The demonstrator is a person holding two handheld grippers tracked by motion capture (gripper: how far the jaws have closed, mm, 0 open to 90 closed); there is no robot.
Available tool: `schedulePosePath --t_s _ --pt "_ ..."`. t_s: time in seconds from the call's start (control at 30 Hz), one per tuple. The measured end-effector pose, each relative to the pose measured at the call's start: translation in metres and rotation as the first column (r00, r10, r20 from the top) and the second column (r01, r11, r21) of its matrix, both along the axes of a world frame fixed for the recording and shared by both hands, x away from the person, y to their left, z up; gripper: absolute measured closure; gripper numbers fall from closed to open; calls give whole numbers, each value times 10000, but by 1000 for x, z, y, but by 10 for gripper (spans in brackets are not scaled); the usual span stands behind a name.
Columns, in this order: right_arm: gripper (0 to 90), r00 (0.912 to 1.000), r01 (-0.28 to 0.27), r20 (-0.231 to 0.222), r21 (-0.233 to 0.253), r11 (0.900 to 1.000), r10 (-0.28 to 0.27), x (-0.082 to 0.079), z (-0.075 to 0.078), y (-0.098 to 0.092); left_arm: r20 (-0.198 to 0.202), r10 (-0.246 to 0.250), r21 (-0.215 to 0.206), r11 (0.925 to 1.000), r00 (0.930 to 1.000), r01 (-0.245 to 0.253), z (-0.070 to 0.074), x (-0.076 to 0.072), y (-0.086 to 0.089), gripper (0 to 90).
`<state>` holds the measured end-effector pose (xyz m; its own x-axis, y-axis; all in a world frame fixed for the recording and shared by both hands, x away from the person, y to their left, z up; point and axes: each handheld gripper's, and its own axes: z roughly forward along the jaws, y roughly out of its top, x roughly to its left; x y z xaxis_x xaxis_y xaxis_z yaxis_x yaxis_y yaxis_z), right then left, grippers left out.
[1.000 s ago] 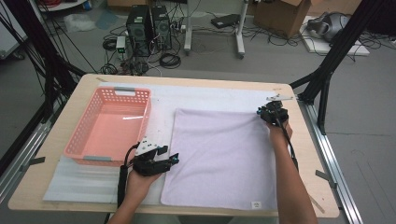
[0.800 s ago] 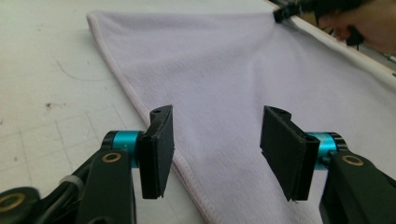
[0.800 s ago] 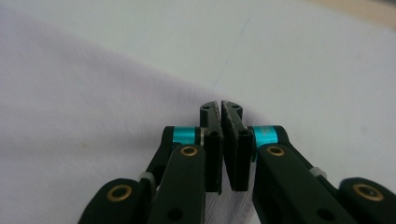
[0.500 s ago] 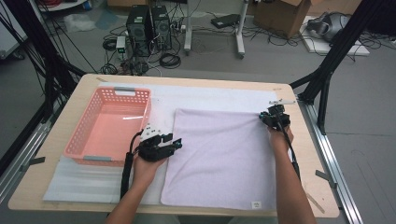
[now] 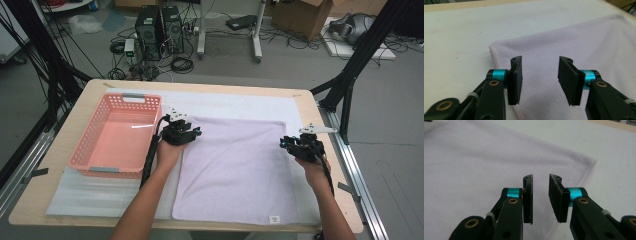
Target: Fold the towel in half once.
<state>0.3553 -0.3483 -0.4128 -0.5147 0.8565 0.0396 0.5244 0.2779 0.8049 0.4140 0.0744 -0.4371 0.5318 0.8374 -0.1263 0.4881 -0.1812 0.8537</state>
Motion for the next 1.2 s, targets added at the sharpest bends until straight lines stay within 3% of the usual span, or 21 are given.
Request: schedulePosePath --t_s 0.07,0.13,0.2,0.27,0.3,0.33,0.4,0.47,0.57,0.63,0.67,0.73,0.8,0.83,0.87,0.97,1.03,1.1,1.17,1.2 --pt "723 9999 -83 -101 55 9999 84 -4 -4 -2 80 174 319 9993 9998 -177 -9 6 -1 609" --pt "700 9996 -93 -250 37 10000 94 -5 -10 -2 -405 701 404 9968 9967 -684 -13 12 0 619" --pt "664 9991 -65 -431 -53 10000 63 -7 -15 -2 -630 813 490 9957 9947 -782 -14 16 -2 620" --pt "649 9985 -80 -538 -118 9999 74 -9 -19 0 -408 747 1227 9900 9964 -692 -13 17 -7 729" --pt "645 9985 -64 -537 -85 9999 59 -10 -21 0 -314 790 1352 9880 9964 -741 -14 18 -9 843" --pt "645 9987 -53 -500 -104 9999 48 -12 -22 0 -407 1024 1303 9868 9939 -963 -13 19 -9 873" --pt "645 9988 -19 -496 -171 9999 10 -15 -24 0 -328 1918 1545 9706 9809 -1846 -12 20 -8 883" --pt "645 9986 75 -513 -194 9998 -85 -20 -24 -3 -550 2167 1211 9704 9747 -2089 -12 21 -5 882" --pt "619 9973 418 -597 -194 9989 -429 -24 -25 -8 -540 2013 1105 9747 9780 -1945 -11 19 -5 801" --pt "580 9947 732 -719 -68 9973 -735 -26 -26 -11 -716 1925 842 9789 9787 -1864 -10 17 -3 581" --pt "577 9938 820 -752 -72 9966 -823 -27 -26 -12 -788 1803 649 9823 9804 -1754 -10 15 -1 528" --pt "588 9887 1053 -1074 -8 9944 -1048 -29 -27 -13 -581 1528 163 9882 9865 -1521 -9 8 2 493" --pt "666 9837 995 -1511 52 9950 -976 -29 -32 -12 -411 1176 -184 9928 9922 -1185 -8 2 4 454" --pt "799 9846 1069 -1390 -37 9943 -1063 -32 -32 -11 -333 1047 -252 9941 9940 -1055 -7 -1 4 442" --pt "843 9841 862 -1580 224 9960 -816 -31 -32 -12 -204 900 -390 9951 9957 -907 -6 -4 5 431" --pt "865 9823 1064 -1489 -568 9927 -1138 -32 -27 -11 -281 510 -528 9972 9983 -525 -3 -12 4 413" --pt "863 9795 1280 -1473 -693 9894 -1370 -34 -27 -13 -449 228 -594 9979 9987 -255 0 -16 3 400" --pt "833 9825 1301 -1224 -904 9874 -1407 -35 -27 -12 -241 49 -723 9974 9997 -66 4 -23 2 396" --pt "669 9831 1416 -999 -1136 9834 -1531 -38 -27 -9 98 -38 -925 9957 9999 47 7 -32 1 409" --pt "596 9840 1408 -974 -902 9859 -1494 -39 -26 -10 123 -208 -1010 9946 9997 219 8 -35 2 407"
